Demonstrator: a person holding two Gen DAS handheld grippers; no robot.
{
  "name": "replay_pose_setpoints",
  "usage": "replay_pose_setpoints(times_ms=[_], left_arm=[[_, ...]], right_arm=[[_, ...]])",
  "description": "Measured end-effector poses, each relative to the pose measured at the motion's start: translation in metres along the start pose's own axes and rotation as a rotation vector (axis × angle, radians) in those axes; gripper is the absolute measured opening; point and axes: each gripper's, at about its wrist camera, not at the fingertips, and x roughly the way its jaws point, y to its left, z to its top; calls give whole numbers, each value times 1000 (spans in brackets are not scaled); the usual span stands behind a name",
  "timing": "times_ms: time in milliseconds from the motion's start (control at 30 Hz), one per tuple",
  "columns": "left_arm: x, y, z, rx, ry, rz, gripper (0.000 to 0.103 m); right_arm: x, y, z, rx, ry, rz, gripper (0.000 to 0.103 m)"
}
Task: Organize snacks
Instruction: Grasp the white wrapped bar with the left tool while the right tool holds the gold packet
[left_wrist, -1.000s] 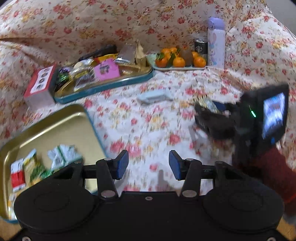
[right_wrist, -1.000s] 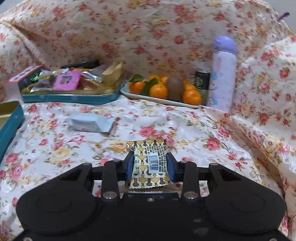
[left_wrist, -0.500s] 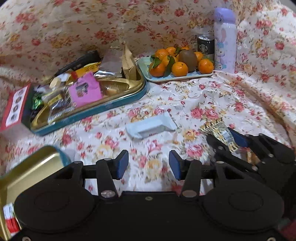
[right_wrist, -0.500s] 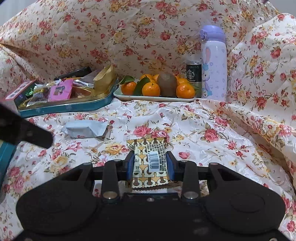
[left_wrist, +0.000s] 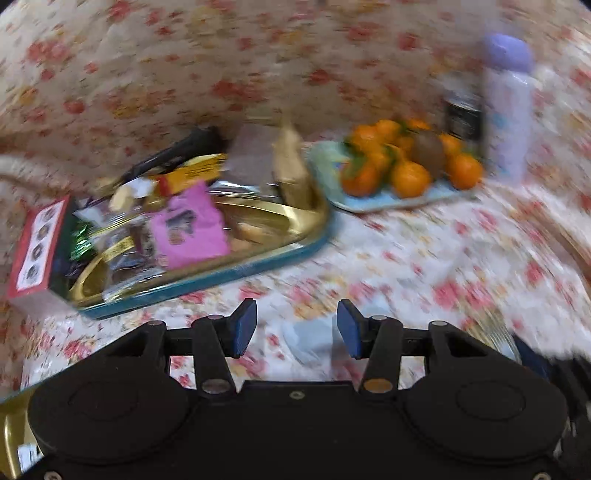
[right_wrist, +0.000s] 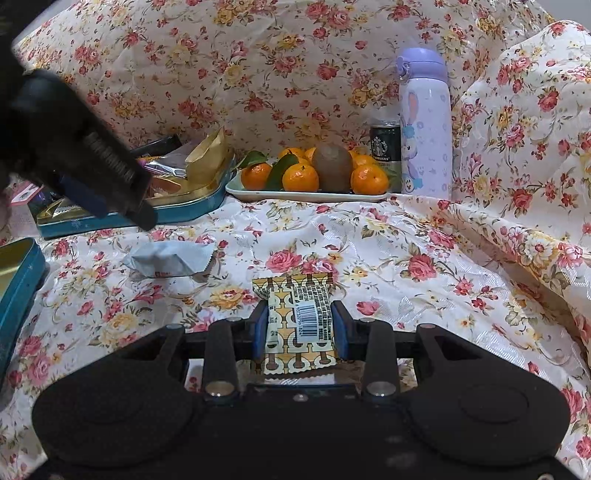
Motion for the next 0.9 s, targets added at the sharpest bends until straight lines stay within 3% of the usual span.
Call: replay_pose_setpoints(times_ms=[200, 433, 600, 900], left_arm=[[27, 7, 11, -96, 49, 81, 55], [39, 2, -1, -10, 119, 123, 55], [31, 1, -17, 37, 162, 82, 55], [12, -6, -39, 135, 155, 43, 55]], right_arm=[[0, 0, 0, -1, 0, 0, 37], [0, 0, -1, -5, 0, -4, 37], [0, 0, -1, -6, -1, -5, 37], [0, 0, -1, -9, -1, -6, 36]])
